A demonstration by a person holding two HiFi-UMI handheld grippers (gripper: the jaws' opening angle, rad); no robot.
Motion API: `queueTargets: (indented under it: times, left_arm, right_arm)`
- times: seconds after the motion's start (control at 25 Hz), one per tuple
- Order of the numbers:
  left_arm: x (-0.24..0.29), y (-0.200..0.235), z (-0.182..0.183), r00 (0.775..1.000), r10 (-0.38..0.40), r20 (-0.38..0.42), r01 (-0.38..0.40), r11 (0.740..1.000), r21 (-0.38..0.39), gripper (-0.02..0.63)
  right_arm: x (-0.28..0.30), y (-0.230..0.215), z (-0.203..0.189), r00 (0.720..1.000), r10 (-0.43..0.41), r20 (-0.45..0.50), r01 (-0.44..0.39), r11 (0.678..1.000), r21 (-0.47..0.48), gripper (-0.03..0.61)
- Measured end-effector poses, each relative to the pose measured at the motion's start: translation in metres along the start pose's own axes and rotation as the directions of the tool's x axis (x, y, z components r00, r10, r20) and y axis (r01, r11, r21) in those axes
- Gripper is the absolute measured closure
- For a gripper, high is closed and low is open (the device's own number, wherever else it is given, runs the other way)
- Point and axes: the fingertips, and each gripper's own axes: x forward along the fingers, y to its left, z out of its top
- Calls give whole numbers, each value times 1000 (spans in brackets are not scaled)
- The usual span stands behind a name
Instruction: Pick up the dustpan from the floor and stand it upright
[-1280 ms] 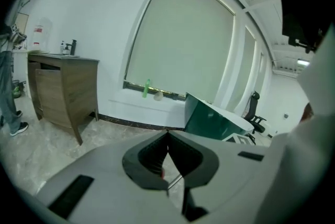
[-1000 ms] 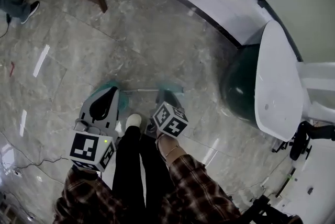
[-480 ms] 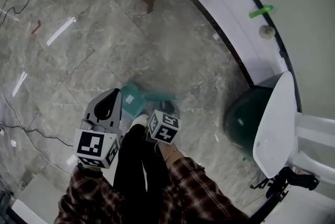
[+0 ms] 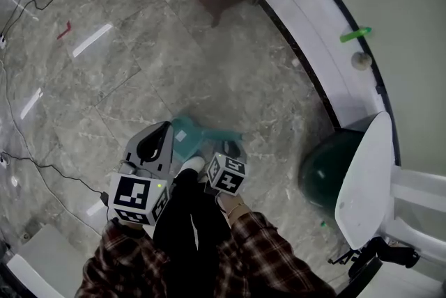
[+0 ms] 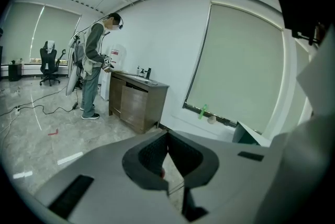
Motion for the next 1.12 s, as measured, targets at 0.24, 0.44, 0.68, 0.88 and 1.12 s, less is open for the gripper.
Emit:
queueTargets:
  times: [0.24,0.44,0.68,0.88,1.12]
  left_arm:
    - [4,-15,12,1000,-22,10,22,1000,13,603]
    - [-3,-42,30,997,-67,26,67,997,24,603]
    - [-12,-98,71,986,-160,49,158,987,35,603]
    - [-25,-168,106,968,-242,70,237,969,73,603]
    - [-41,-228,138,939,-331,99,317,939,135,603]
  right_arm:
    - [-15,3,-7,998,43,-42,-45,999,-31,489]
    - [-63,17,-19,988,134,-73,-137,990,-33,489]
    - [-136,12,33,971,237,2,-237,968,-79,489]
    - [-217,-4,113,932,315,180,-288,944,-158,491]
    - [-298,-22,183,860,333,387,-277,941,-194,491]
